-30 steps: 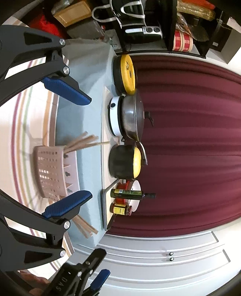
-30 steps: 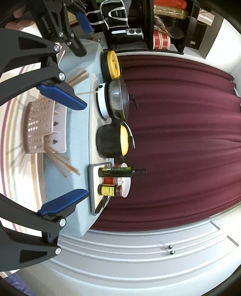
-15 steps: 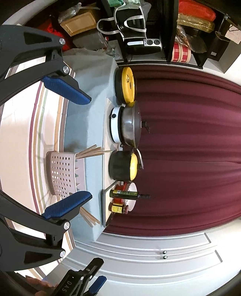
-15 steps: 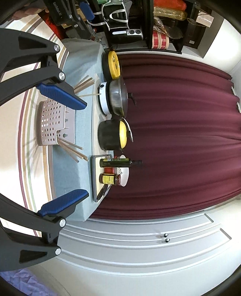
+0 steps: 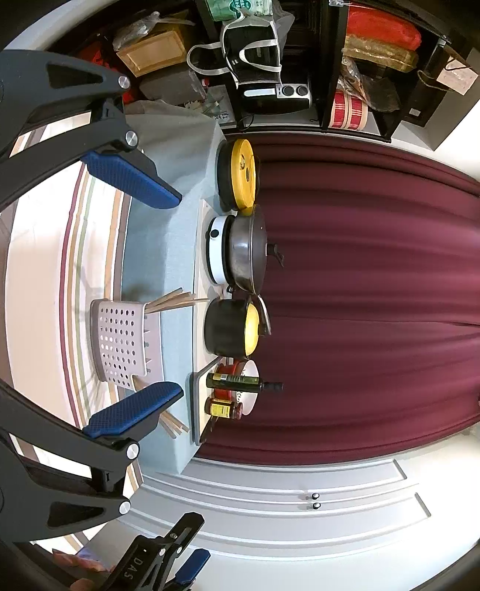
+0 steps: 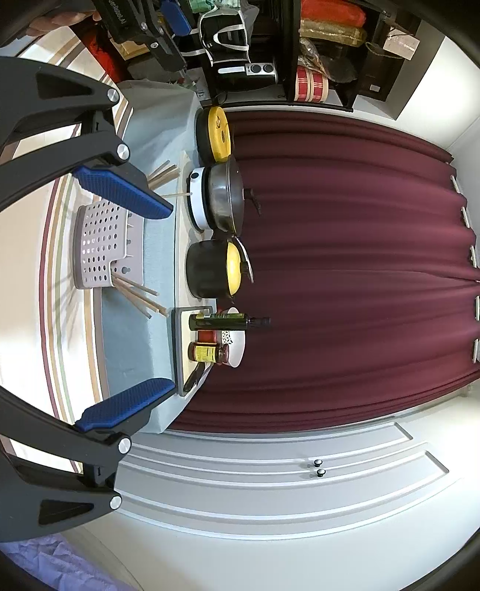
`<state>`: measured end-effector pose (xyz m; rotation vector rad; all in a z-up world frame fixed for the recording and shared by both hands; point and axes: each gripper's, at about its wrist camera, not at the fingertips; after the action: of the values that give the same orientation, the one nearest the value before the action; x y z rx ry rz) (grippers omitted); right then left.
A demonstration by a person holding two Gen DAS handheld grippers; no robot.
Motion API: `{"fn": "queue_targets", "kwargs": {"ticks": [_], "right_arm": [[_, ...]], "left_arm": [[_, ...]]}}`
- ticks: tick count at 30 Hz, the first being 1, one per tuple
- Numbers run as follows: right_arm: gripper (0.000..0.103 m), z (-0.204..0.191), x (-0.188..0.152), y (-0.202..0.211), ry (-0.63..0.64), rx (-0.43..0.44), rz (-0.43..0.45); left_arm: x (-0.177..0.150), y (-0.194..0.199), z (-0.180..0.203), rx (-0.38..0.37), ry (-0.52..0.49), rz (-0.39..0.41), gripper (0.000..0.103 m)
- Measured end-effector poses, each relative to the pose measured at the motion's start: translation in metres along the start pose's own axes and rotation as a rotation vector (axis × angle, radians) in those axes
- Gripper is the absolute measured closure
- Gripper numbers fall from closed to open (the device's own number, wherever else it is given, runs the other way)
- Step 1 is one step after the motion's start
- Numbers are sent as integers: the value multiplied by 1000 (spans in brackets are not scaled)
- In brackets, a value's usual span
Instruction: Organize utensils
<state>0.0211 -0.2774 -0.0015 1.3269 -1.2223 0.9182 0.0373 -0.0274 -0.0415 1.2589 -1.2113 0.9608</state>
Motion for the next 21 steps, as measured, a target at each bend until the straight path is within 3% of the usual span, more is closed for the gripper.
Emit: {"fn": "queue_targets", "kwargs": {"ticks": [21], "right_arm": [[18,-5,7,14,8,4,19]], "left_arm": [[0,12,-1,7,14,10,10]]}}
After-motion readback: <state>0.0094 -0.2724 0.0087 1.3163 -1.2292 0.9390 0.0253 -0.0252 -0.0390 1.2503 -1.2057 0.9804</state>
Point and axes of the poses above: each gripper's, at about its wrist camera, not at the fingertips, and y roughly against the way its jaws point, z to its right, x to its top, and after that the axes turned 6 degrees about -y, right-handed
